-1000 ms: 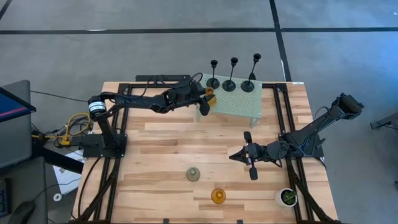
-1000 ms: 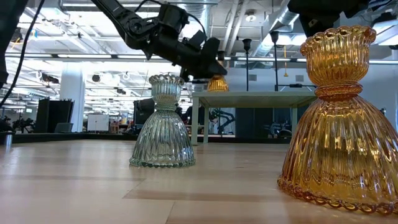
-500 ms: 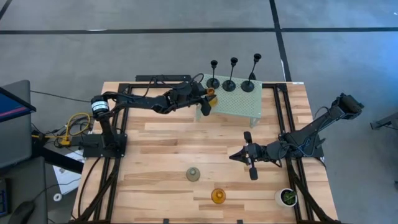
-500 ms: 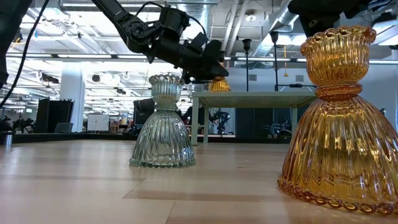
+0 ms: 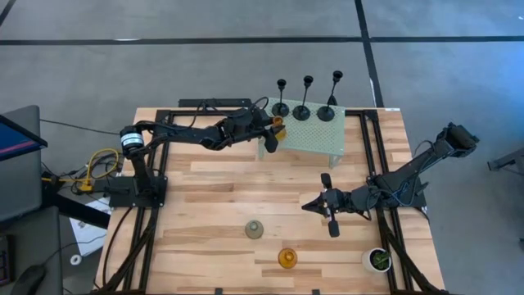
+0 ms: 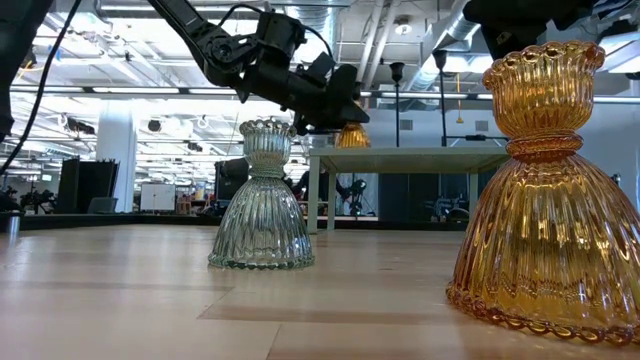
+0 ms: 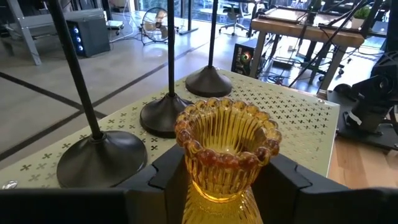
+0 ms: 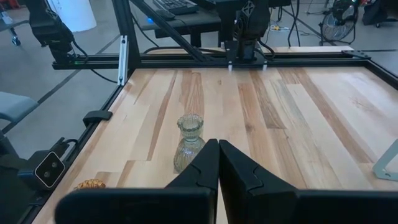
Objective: Pick & Place candle stick holders
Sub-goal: Put the top orange glass candle holder on the shelf, then put the green glass candle holder on the shelf
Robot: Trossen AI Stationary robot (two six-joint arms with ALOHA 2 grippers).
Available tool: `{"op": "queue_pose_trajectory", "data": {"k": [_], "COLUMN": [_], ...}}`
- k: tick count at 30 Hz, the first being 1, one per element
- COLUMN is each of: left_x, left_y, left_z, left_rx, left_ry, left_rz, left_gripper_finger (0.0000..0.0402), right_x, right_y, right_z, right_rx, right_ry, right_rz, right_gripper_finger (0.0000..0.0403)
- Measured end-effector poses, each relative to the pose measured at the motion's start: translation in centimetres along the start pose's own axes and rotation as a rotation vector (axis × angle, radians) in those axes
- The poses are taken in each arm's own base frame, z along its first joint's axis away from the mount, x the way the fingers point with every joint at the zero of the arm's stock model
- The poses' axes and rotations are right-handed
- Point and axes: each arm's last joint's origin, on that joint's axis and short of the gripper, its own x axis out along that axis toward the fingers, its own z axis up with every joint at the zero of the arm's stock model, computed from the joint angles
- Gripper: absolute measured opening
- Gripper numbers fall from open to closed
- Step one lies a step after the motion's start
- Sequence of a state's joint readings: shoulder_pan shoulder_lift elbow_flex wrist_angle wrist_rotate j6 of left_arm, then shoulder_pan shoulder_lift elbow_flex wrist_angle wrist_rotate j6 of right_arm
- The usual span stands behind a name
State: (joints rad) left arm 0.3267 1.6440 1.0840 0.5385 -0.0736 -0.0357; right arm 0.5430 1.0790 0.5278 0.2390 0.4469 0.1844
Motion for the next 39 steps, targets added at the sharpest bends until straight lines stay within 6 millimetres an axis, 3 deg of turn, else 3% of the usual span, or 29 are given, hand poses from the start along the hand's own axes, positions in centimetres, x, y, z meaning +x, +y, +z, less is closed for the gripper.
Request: {"op": "queue_pose_trajectory", "data": {"k": [16,20,26,32,36,39], "left_x": [0.0,-0.6,-3.0,-6.8,-9.5,-11.3], "left_y": [0.0,0.0,-0.2,-0.6,-1.0,-2.0], "left_z": [0.2,1.2,4.0,6.0,6.1,4.7], "left_rx": [0.005,0.034,0.033,0.036,0.007,-0.010], "left_ry": [-0.022,-0.049,-0.081,0.058,0.209,0.264], "left_rz": [-0.001,-0.001,-0.028,-0.226,-0.413,-0.547], "left_gripper_finger": [0.0244,0.0260,0.0270,0.0264,0.0248,0.0230], "right_x": [0.0,0.0,0.0,0.0,0.0,0.0], "right_y": [0.0,0.0,0.0,0.0,0.0,0.0], "right_z": [0.0,0.0,0.0,-0.2,-0.2,-0.2], "right_rx": [0.000,0.020,0.025,0.018,0.017,0.016], "right_ry": [0.000,0.000,0.003,0.016,0.018,0.020], "right_rz": [0.000,0.000,0.000,-0.003,-0.003,-0.004], "right_gripper_finger": [0.0000,0.0000,0.0000,0.0000,0.0000,0.0000]}}
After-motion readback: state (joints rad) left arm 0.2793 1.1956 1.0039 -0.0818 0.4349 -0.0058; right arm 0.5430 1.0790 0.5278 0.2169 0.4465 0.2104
